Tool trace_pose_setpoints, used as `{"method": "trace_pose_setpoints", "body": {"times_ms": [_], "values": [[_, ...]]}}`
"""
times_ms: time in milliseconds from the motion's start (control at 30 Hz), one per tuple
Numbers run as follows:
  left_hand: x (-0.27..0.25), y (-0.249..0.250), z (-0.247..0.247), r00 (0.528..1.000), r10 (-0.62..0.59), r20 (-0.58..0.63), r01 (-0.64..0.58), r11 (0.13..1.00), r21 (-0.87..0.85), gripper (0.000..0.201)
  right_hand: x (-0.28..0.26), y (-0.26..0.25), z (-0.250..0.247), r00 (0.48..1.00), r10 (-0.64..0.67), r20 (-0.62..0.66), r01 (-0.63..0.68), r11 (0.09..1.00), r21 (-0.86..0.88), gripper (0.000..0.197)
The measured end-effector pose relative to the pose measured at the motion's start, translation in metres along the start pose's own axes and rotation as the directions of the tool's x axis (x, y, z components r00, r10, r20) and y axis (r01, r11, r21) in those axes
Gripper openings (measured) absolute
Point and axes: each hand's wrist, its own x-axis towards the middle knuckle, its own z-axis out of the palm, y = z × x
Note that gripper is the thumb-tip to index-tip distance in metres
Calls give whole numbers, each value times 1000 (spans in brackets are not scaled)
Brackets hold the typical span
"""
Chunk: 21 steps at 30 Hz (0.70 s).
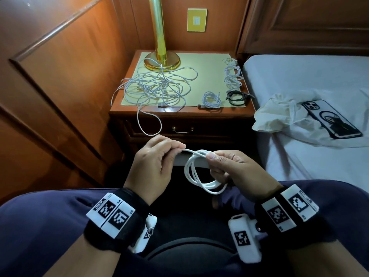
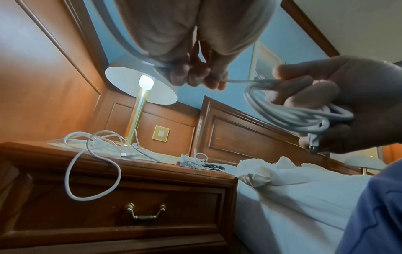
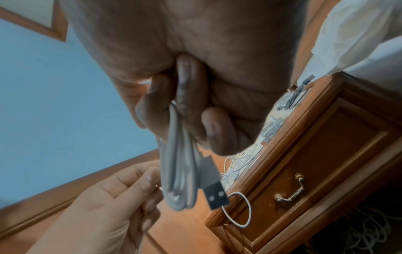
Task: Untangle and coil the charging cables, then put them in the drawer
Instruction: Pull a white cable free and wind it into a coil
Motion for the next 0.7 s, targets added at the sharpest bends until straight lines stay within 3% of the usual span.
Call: {"method": "trace_pose_setpoints", "body": {"times_ms": [233,433,700], "values": [[6,-10,-8,997,-44,-70,50,995,87,10,0,-2,-1,997,33,-71,-29,998,52,40],[2,-26,-6,994,-105,21,102,985,138,16,-2,-7,-9,982,33,-185,23,956,294,38],[-7,-43,1,939,-308,150,265,931,251,12,-3,-13,-12,928,78,-364,92,899,427,39]]}}
